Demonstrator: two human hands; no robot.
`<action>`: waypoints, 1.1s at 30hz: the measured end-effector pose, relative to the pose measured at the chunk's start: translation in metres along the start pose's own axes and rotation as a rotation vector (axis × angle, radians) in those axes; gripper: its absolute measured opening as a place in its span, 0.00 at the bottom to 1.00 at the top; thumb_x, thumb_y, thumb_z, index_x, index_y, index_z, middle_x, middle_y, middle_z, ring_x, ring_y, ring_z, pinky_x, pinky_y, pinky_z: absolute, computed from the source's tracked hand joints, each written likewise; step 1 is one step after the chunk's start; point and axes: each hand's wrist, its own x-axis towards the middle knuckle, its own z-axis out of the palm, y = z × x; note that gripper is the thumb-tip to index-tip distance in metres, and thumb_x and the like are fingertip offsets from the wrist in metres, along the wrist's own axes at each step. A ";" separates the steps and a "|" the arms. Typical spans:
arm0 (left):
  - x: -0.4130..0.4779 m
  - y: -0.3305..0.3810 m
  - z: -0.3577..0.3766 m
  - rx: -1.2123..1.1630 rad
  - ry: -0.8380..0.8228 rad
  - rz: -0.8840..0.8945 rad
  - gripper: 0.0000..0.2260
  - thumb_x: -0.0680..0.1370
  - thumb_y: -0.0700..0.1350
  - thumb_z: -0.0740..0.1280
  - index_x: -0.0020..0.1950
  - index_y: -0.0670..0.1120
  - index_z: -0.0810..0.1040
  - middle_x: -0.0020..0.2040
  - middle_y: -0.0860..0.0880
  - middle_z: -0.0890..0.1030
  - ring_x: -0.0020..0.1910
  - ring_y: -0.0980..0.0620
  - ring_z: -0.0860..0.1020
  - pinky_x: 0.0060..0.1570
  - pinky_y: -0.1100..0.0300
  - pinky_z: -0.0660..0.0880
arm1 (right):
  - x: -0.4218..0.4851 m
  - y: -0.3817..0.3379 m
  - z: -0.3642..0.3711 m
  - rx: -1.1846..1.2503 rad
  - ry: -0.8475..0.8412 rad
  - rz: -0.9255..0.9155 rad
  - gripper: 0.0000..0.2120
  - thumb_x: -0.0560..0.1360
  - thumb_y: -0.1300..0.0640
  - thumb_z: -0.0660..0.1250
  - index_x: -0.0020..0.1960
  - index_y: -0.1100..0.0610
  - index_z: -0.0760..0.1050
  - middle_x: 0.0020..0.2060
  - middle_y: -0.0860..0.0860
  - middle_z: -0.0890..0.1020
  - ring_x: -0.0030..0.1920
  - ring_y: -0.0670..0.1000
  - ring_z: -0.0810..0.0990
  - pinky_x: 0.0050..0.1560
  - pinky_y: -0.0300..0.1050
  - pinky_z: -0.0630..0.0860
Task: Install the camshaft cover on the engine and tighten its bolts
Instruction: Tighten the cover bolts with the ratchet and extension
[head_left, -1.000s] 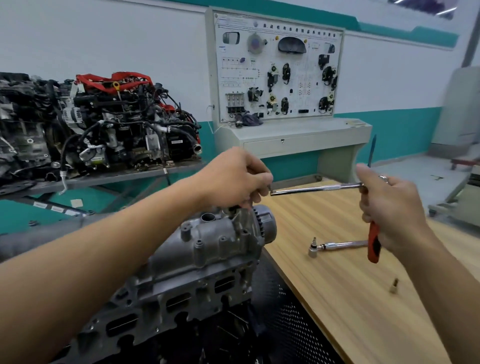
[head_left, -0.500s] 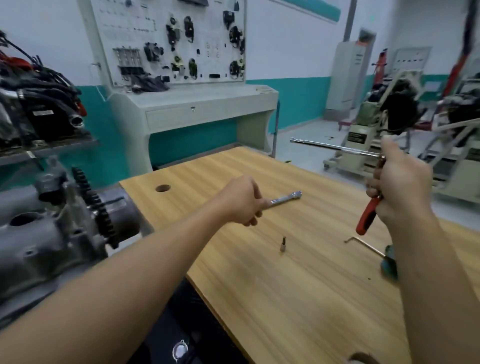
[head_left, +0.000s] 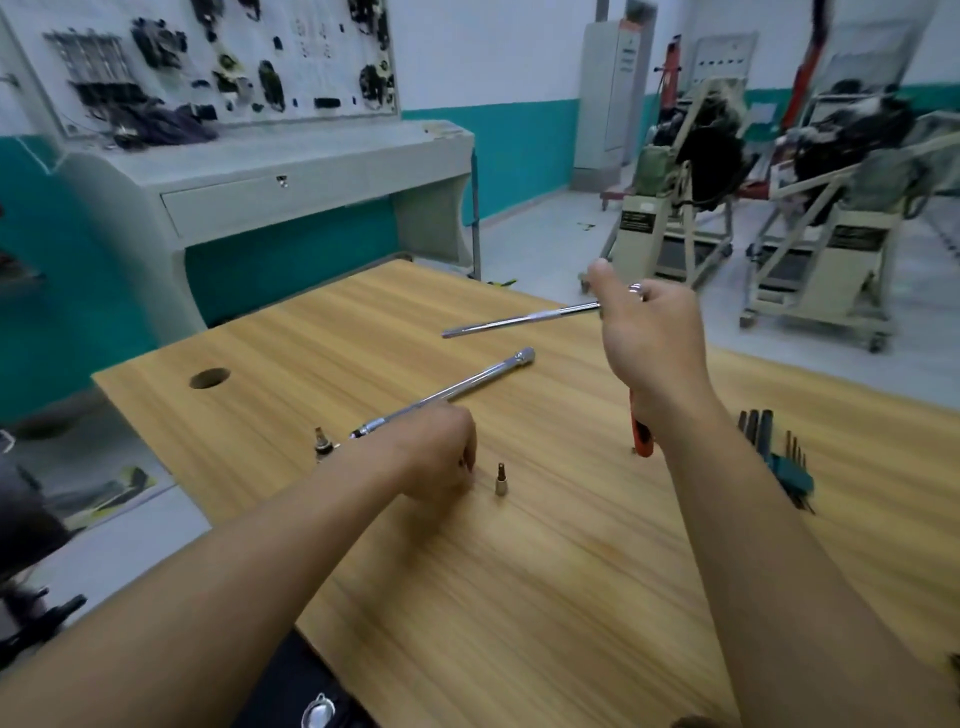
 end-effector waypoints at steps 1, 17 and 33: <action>0.002 -0.001 0.000 -0.006 -0.004 0.003 0.06 0.75 0.48 0.73 0.51 0.50 0.85 0.45 0.54 0.82 0.45 0.53 0.81 0.43 0.60 0.79 | 0.001 0.000 -0.002 0.007 0.003 0.012 0.22 0.75 0.41 0.67 0.33 0.55 0.63 0.25 0.47 0.60 0.25 0.48 0.58 0.27 0.42 0.56; -0.007 0.026 -0.008 0.206 0.079 0.283 0.11 0.79 0.56 0.67 0.58 0.54 0.82 0.53 0.55 0.83 0.52 0.53 0.77 0.61 0.55 0.69 | -0.002 -0.015 -0.007 0.173 0.022 0.087 0.23 0.76 0.41 0.66 0.31 0.50 0.59 0.26 0.48 0.61 0.26 0.48 0.58 0.28 0.45 0.58; -0.206 -0.029 -0.090 -1.547 0.734 0.181 0.13 0.76 0.47 0.65 0.55 0.45 0.86 0.37 0.50 0.76 0.38 0.57 0.74 0.38 0.64 0.73 | -0.092 -0.107 0.008 0.474 -0.367 0.036 0.20 0.79 0.52 0.66 0.29 0.51 0.67 0.24 0.47 0.64 0.24 0.46 0.60 0.25 0.42 0.58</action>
